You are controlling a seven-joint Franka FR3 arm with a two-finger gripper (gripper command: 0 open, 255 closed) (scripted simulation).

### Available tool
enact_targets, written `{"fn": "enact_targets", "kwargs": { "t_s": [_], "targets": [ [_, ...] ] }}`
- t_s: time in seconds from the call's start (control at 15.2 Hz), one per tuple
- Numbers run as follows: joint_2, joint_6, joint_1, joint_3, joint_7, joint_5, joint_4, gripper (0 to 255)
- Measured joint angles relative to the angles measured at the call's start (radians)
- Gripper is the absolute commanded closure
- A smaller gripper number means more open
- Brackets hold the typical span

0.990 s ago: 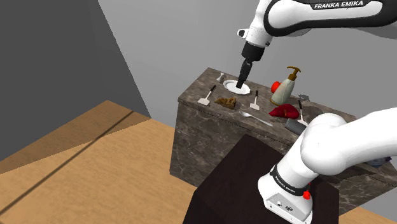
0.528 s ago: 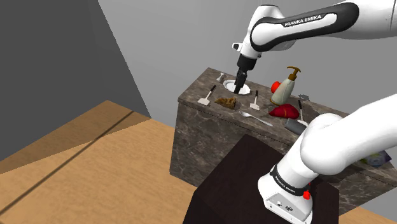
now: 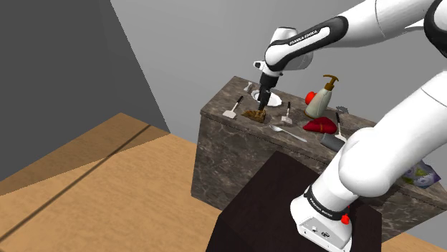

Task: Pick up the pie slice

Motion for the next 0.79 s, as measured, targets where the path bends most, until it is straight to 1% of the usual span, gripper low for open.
{"fn": "enact_targets", "kwargs": {
  "t_s": [0.13, 0.26, 0.4, 0.79],
  "targets": [
    [0.077, 0.049, 0.0, -0.022, -0.071, 0.028, 0.022, 0],
    [0.177, 0.09, 0.0, -0.036, -0.149, 0.076, 0.071, 0],
    [0.236, 0.112, -0.009, -0.041, -0.203, 0.106, 0.101, 0],
    [0.324, 0.19, -0.018, -0.03, -0.253, 0.164, 0.102, 0]
  ]
}}
